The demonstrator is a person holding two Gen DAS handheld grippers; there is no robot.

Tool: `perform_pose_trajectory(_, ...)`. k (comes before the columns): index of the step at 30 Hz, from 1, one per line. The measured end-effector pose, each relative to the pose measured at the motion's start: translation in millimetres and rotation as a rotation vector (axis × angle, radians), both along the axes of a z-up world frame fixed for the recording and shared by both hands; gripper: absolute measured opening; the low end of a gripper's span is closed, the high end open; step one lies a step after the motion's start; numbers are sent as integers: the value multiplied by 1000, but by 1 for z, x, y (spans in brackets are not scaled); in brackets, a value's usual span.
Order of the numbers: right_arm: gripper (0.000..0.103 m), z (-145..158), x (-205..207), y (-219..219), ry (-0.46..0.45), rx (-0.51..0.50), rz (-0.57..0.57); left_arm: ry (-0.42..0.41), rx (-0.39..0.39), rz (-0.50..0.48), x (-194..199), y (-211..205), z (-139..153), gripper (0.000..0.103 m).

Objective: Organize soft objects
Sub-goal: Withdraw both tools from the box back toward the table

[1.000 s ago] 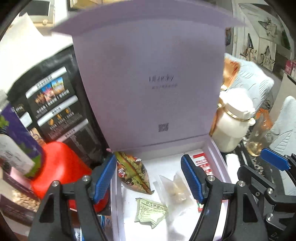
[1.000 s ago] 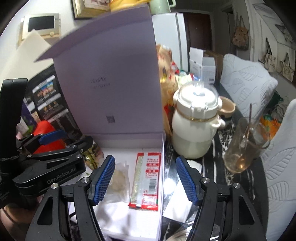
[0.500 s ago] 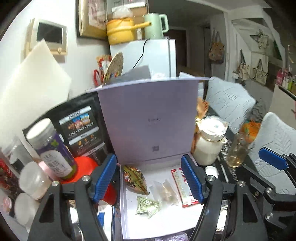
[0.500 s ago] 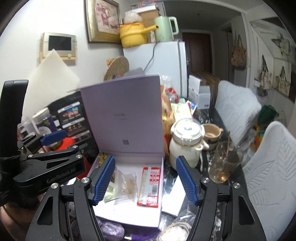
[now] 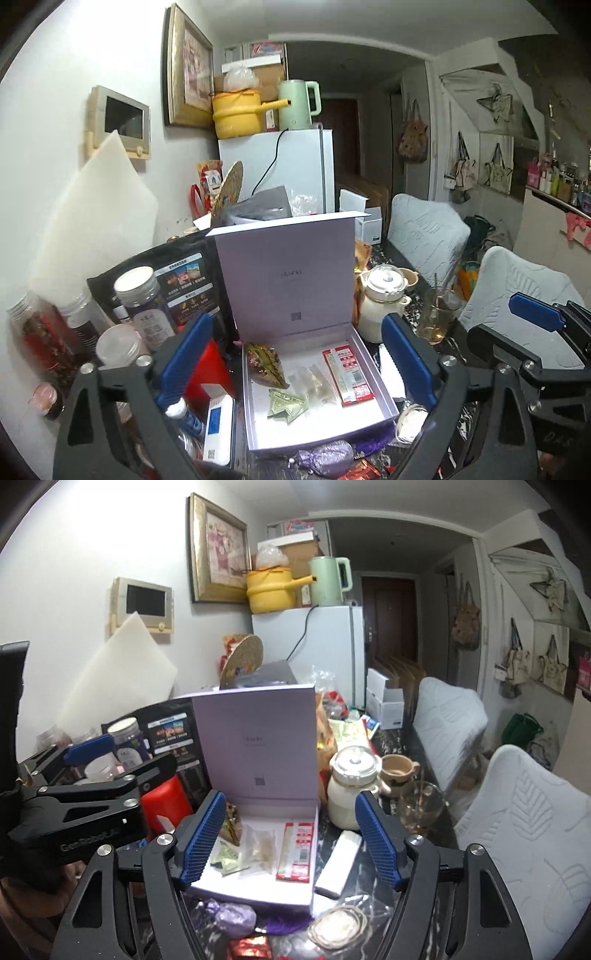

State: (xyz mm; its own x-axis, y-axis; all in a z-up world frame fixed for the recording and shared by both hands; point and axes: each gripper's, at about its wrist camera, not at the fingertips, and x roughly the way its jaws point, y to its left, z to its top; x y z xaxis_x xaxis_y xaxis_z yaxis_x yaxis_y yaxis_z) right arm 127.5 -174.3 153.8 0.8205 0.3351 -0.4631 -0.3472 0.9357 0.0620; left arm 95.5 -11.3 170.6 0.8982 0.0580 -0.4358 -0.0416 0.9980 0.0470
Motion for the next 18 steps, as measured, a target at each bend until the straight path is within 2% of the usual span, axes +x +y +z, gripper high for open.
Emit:
perform_pose_trajectory(13, 87, 2, -72, -12, -19, -1, 1, -3, 1, -101, -63, -10, -5, 98)
perform_pose_trajectory(18, 88, -3, -97, -10, -27, -16, 7, 15, -13, -125, -80, -8, -15, 98)
